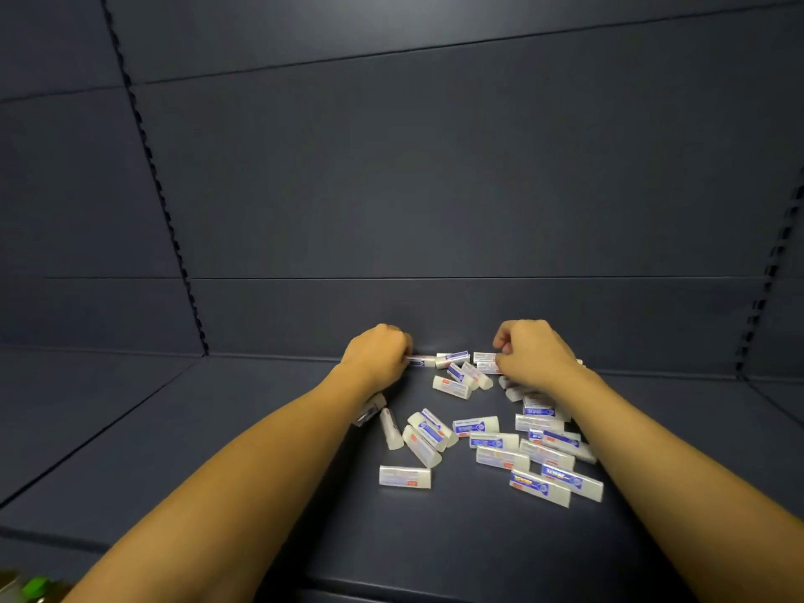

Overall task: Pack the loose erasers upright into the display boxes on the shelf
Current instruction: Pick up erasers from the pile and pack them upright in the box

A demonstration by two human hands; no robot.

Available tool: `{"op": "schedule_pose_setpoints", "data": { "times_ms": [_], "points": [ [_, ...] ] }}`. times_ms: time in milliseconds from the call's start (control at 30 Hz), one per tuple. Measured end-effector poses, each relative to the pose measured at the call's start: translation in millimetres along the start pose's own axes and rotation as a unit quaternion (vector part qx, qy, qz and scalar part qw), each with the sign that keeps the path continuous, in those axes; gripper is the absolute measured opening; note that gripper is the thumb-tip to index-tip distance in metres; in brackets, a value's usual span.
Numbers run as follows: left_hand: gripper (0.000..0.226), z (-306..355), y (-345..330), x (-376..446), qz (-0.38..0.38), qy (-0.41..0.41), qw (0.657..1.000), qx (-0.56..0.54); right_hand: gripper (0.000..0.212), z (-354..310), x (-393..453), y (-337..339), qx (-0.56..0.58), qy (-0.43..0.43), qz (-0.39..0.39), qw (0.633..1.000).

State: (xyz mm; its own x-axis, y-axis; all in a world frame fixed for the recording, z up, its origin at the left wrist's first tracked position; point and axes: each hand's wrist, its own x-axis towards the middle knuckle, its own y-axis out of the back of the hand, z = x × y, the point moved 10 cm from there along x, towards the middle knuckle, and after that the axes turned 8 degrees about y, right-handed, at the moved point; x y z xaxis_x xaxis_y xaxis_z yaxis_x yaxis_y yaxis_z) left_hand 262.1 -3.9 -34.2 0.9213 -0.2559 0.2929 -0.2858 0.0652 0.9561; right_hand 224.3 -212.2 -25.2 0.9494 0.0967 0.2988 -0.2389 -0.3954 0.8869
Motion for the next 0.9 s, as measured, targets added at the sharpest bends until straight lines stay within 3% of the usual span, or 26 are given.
{"op": "schedule_pose_setpoints", "data": {
  "times_ms": [467, 633, 900],
  "points": [
    [0.018, 12.4, -18.7, 21.4, -0.023, -0.056, 0.998, 0.003, 0.018, -11.4, 14.2, 3.5, -0.039, 0.018, 0.019, 0.999],
    [0.028, 5.1, -20.7, 19.9, -0.070, -0.045, 0.996, -0.032, 0.017, -25.5, 24.8, 4.3, -0.046, 0.041, 0.016, 0.998],
    [0.016, -22.6, -19.1, 18.9, -0.114, -0.001, 0.986, -0.119, 0.020, -49.1, 42.7, -26.0, -0.100, 0.082, -0.045, 0.991]
  ]
}}
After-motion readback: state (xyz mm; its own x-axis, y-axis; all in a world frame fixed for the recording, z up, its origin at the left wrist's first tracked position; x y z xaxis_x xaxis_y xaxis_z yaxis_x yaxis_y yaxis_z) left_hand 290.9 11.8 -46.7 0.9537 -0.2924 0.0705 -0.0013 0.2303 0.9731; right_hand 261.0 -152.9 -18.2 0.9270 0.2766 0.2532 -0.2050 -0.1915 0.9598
